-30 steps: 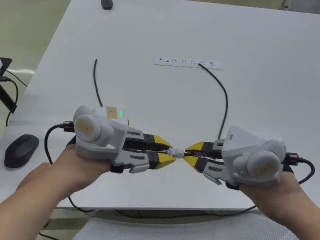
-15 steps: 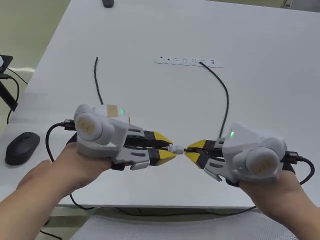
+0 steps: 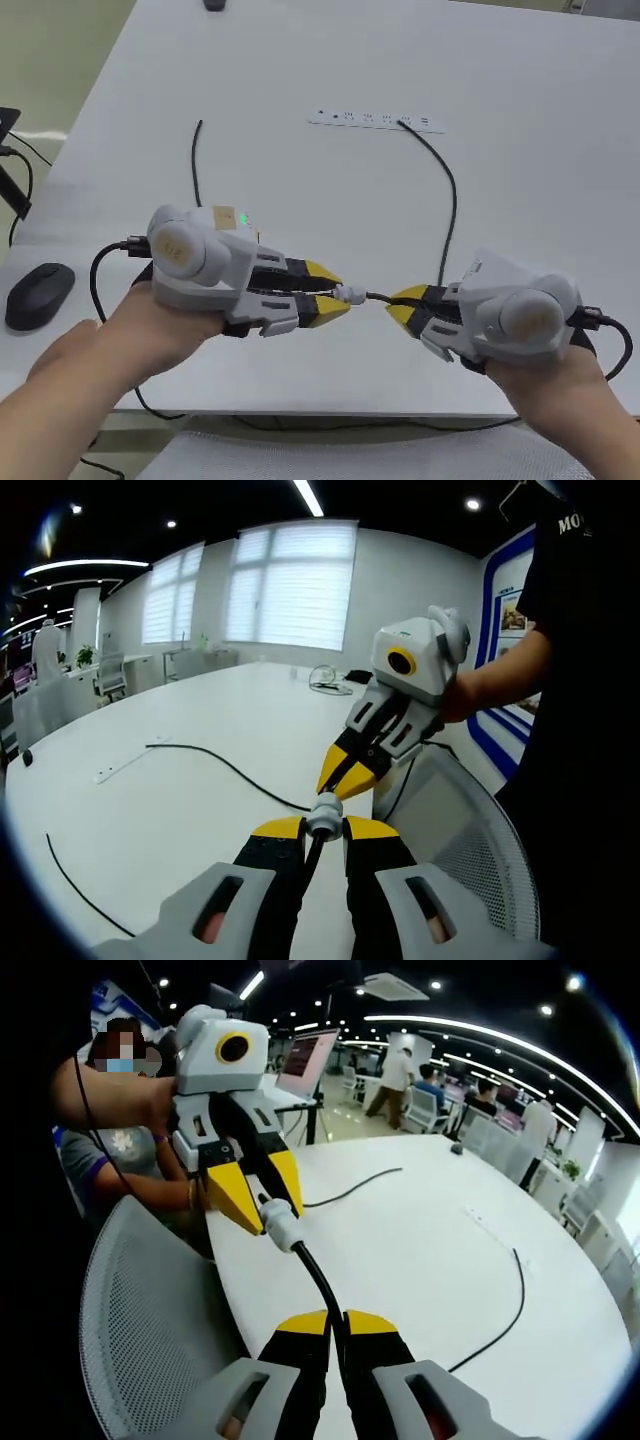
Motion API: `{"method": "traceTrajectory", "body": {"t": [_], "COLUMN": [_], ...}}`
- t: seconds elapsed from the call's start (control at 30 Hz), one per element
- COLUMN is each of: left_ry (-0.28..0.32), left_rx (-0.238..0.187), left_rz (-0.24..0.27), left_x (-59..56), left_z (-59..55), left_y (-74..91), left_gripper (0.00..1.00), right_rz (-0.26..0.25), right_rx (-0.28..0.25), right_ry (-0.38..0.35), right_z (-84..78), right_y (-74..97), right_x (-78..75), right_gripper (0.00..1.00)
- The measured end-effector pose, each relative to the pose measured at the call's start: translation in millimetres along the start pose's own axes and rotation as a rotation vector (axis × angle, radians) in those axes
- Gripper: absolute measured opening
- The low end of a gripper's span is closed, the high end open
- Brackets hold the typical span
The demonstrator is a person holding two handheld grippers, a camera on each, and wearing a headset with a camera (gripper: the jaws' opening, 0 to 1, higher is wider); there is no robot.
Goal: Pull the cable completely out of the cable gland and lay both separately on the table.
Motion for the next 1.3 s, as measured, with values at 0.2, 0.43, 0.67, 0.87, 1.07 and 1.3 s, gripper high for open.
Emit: {"method": "traceTrajectory", "body": {"t": [0.2,0.43,0.67,0.87,1.07,1.3], "left_ry": [0.006,0.01,0.014,0.015,0.021,0.024], "left_rx": [0.009,0.006,-0.004,-0.007,-0.005,-0.001], "left_rz": [-0.002,-0.011,-0.021,-0.021,-0.015,0.013], "left_x": [1.1,-2.3,-6.6,-6.1,-5.5,-1.2], "left_z": [-0.9,1.7,2.4,2.0,0.0,-1.1], "left_y": [-0.4,-3.0,-4.6,-4.7,-4.1,-1.5], "left_gripper": [0.15,0.15,0.15,0.15,0.15,0.15], "right_rz": [-0.021,-0.043,-0.108,-0.119,-0.118,-0.15], "right_rx": [0.016,0.04,0.099,0.097,0.1,0.107], "right_ry": [-0.059,-0.111,-0.272,-0.347,-0.358,-0.307], "right_z": [-18.8,-36.9,-64.4,-71.4,-71.4,-67.1], "right_y": [-3.4,-1.5,-3.8,-8.7,-7.0,8.4], "right_x": [-10.0,-19.8,-32.6,-33.9,-30.3,-22.3], "right_gripper": [0.0,0.0,0.0,0.0,0.01,0.09]}}
Point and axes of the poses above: the centre of the closed fingertips' face, and the gripper's own axes: y roughly backward along the fingers, x roughly to its left, z roughly out of its top, the point moved 8 cm from there along y, roughly backward along the fingers, and after that the axes turned 6 degrees about z, right-handed, at the moved point
